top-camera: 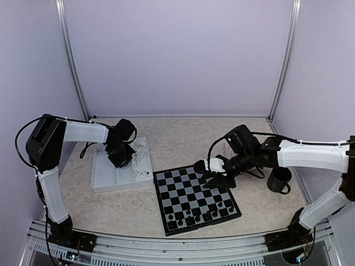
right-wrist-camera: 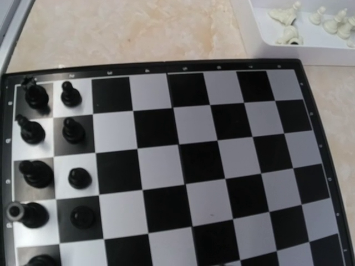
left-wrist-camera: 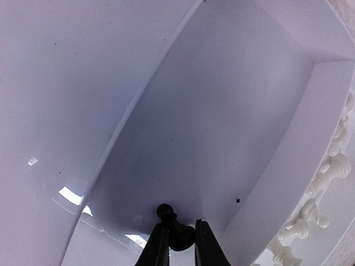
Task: Set up the chess pieces on the board
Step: Move the pawn into the storage box, then pick up the pawn from the storage box.
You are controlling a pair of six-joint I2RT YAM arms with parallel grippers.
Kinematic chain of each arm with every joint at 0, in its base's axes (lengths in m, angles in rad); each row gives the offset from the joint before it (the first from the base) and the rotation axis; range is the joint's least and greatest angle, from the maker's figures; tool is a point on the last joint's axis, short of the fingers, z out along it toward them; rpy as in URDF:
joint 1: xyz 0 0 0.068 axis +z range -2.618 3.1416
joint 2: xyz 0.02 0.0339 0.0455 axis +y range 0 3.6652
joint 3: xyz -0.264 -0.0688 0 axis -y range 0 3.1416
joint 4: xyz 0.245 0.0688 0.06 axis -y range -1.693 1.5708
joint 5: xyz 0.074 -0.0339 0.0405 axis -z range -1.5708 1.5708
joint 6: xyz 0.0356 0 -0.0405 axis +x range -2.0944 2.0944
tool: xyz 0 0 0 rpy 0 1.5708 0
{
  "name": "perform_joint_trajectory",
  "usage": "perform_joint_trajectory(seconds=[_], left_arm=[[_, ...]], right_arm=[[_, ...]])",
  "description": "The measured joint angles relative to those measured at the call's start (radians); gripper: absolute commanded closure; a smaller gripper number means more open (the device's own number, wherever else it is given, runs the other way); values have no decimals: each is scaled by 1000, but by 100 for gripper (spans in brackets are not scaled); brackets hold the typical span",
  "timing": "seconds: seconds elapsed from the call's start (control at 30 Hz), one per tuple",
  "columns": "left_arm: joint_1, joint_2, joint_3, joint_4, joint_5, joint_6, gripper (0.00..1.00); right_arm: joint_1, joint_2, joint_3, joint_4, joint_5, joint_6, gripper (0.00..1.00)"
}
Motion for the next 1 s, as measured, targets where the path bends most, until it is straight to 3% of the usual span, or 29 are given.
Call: perform_joint_trajectory(seconds=[0.3, 0.73, 1.0], left_arm=[[-1, -42, -38, 34, -5, 84, 100], [-113, -161, -167, -103, -147, 309, 100], [-184, -355, -308, 7, -190, 539, 100]], right_arm=[[0, 11, 0, -6, -3, 1, 68], [0, 18, 35, -42, -25, 20, 68], [-18, 71, 161, -93, -77, 56, 69]])
